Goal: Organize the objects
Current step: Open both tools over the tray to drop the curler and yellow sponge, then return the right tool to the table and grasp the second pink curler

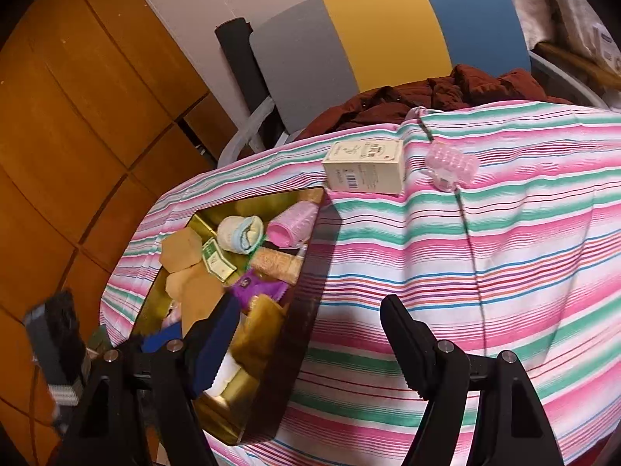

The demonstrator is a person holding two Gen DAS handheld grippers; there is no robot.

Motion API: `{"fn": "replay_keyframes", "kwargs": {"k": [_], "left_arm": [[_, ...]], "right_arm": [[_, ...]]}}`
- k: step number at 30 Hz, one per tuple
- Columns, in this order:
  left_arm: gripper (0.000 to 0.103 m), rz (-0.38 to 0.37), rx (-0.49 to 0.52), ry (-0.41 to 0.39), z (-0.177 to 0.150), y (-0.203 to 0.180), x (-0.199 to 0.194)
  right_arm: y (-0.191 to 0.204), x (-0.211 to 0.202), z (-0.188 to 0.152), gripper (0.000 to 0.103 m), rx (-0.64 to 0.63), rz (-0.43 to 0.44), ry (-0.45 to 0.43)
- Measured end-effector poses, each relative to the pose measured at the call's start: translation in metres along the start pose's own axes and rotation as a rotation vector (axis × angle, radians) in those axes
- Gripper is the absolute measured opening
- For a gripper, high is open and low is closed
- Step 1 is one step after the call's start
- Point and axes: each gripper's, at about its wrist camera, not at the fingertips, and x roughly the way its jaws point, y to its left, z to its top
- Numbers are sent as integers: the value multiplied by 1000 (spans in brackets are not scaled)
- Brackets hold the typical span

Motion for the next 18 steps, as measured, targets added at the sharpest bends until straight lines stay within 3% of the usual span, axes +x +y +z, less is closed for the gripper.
{"fn": "replay_keyframes", "kwargs": {"k": [3,5,8,14,18], "left_arm": [[77,23,-30,-42,10,5,-9],[78,86,-34,-69,12,8,-14],[78,118,-68,-74,8,15,-21],[78,51,-161,-49,1,20,-19],[78,4,-155,-40,-1,9,-14]], "right_arm": [[-11,-5,2,76,15,-20,-6],[-18,-6,5,76,21,-39,-3],[-32,-4,9,76,26,-84,13],[-60,10,24,76,-12,-184,60],[-77,18,37,76,-34,-230,78]]}}
